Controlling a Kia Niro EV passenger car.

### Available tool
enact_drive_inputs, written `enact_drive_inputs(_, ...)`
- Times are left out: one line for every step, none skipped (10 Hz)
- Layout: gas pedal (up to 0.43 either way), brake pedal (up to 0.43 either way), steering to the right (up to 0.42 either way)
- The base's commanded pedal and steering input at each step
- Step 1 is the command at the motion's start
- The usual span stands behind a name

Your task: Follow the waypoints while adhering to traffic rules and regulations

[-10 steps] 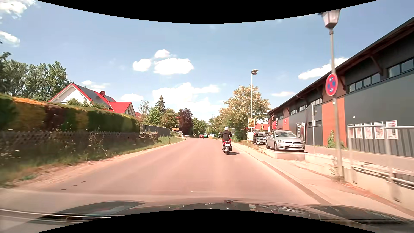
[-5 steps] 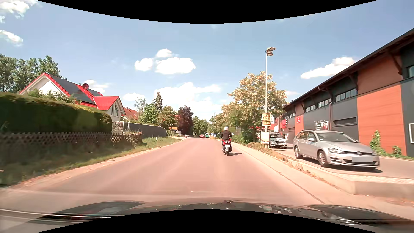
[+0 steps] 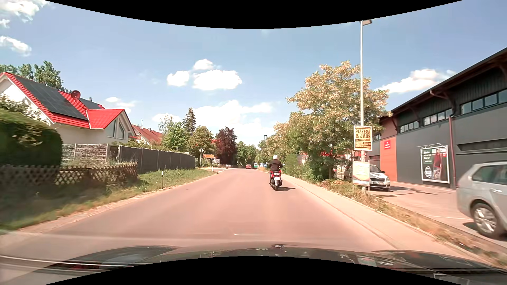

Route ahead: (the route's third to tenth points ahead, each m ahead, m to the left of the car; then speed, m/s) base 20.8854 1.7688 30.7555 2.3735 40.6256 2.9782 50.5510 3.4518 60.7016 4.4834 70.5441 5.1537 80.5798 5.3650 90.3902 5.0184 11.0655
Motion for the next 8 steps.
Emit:
enact_drive_inputs(0.177,0.012,-0.007)
enact_drive_inputs(0.177,0.012,-0.008)
enact_drive_inputs(0.177,0.012,-0.008)
enact_drive_inputs(0.177,0.012,-0.008)
enact_drive_inputs(0.177,0.012,-0.008)
enact_drive_inputs(0.177,0.012,-0.008)
enact_drive_inputs(0.177,0.012,-0.008)
enact_drive_inputs(0.177,0.012,-0.009)
